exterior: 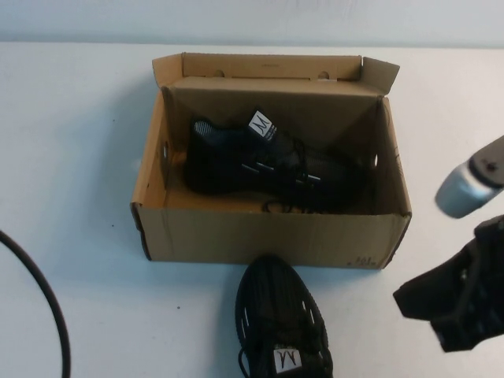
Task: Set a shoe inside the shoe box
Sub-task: Pick up the shoe from the table
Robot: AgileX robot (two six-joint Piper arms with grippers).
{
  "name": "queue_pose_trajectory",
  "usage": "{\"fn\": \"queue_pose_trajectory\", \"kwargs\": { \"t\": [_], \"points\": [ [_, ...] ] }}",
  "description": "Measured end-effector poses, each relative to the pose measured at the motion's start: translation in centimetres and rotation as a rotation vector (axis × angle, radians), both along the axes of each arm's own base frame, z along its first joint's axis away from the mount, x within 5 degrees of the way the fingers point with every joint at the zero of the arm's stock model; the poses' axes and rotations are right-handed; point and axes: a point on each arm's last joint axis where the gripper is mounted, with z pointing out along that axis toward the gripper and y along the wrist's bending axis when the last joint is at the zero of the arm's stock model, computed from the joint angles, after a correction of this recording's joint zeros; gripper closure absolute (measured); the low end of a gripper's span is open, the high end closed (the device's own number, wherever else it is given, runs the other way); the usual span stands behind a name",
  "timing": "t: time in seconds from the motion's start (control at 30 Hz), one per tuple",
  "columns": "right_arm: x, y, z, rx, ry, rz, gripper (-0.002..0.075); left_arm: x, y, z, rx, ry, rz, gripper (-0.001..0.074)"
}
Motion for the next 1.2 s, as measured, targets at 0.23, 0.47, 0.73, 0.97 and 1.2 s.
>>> {"fn": "queue_pose_trajectory", "kwargs": {
  "t": [0.23, 0.47, 0.73, 0.97, 1.2],
  "points": [
    [-0.1, 3.1, -2.8, -0.208, 0.068, -0.007, 0.0709, 0.4, -0.3, -0.2, -0.029, 0.033, -0.014, 0.0737],
    [-0.5, 6.6, -5.4, -0.325, 0.102, 0.063, 0.0647, 0.4, -0.4, -0.2, -0.037, 0.035, -0.016, 0.0737],
    [0.4, 8.8, -8.3, -0.381, 0.149, 0.088, 0.0324, 0.4, -0.4, -0.2, -0.044, 0.036, -0.018, 0.0737],
    [1.7, 10.5, -10.7, -0.381, 0.154, 0.075, 0.0308, 0.4, -0.4, -0.2, -0.044, 0.038, -0.018, 0.0737],
    [2.5, 11.0, -12.5, -0.442, 0.15, 0.088, 0.0634, 0.4, -0.4, -0.2, -0.045, 0.04, -0.019, 0.0737]
  ]
}}
